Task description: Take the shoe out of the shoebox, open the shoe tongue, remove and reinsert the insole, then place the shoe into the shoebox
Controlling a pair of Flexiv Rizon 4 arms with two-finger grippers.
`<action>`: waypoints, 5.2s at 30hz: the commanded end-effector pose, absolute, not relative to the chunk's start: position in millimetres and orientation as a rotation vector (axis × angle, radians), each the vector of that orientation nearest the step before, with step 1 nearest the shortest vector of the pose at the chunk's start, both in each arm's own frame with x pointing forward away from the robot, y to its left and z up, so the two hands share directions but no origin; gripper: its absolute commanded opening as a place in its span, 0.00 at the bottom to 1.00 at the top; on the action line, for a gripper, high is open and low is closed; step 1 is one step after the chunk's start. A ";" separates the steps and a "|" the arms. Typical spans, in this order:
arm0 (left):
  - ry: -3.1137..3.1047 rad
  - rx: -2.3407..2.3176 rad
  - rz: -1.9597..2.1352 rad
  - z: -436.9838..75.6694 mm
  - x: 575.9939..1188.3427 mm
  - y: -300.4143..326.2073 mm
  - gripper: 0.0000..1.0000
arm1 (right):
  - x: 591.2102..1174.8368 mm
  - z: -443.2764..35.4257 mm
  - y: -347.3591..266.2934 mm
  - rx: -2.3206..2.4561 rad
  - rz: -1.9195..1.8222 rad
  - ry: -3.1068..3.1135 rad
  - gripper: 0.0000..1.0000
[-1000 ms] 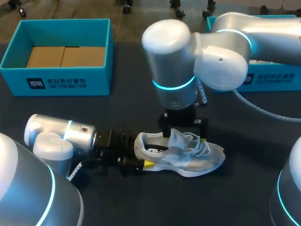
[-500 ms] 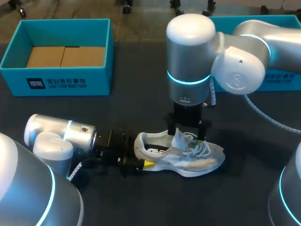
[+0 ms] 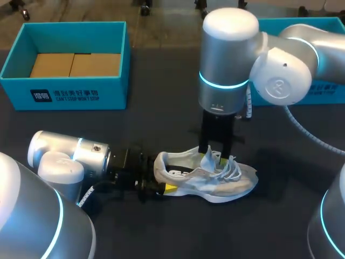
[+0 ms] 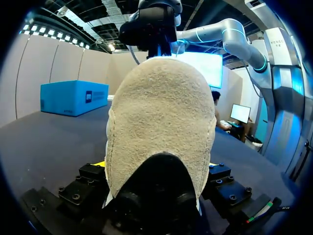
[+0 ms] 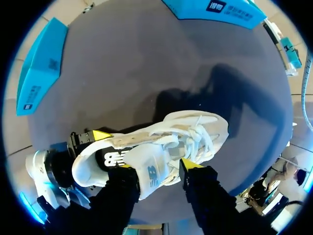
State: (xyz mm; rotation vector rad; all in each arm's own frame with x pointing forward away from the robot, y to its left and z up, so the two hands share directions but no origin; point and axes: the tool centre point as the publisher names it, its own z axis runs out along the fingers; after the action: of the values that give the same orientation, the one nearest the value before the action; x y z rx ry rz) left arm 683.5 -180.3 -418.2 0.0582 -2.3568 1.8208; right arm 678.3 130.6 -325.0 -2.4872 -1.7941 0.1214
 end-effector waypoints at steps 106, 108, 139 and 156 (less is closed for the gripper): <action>-2.359 0.059 1.818 -417.8 683.2 -180.4 0.00 | 704.5 -193.2 43.0 -1.702 0.246 -2.611 1.00; -2.359 0.059 1.818 -417.8 683.2 -180.4 0.00 | 711.2 -182.7 45.1 -1.666 0.297 -2.666 1.00; -2.359 0.059 1.818 -417.8 683.2 -180.4 0.00 | 751.0 -178.5 119.2 -0.921 0.177 -3.274 0.00; -2.359 0.059 1.818 -417.8 683.2 -180.4 0.00 | 731.8 -205.8 178.1 -0.392 0.291 -3.429 0.00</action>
State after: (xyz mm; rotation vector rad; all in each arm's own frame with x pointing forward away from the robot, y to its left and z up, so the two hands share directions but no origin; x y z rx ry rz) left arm 683.5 -180.3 -418.2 0.0581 -2.3568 1.8206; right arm 730.4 167.2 -197.4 -0.3666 -3.4480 0.2440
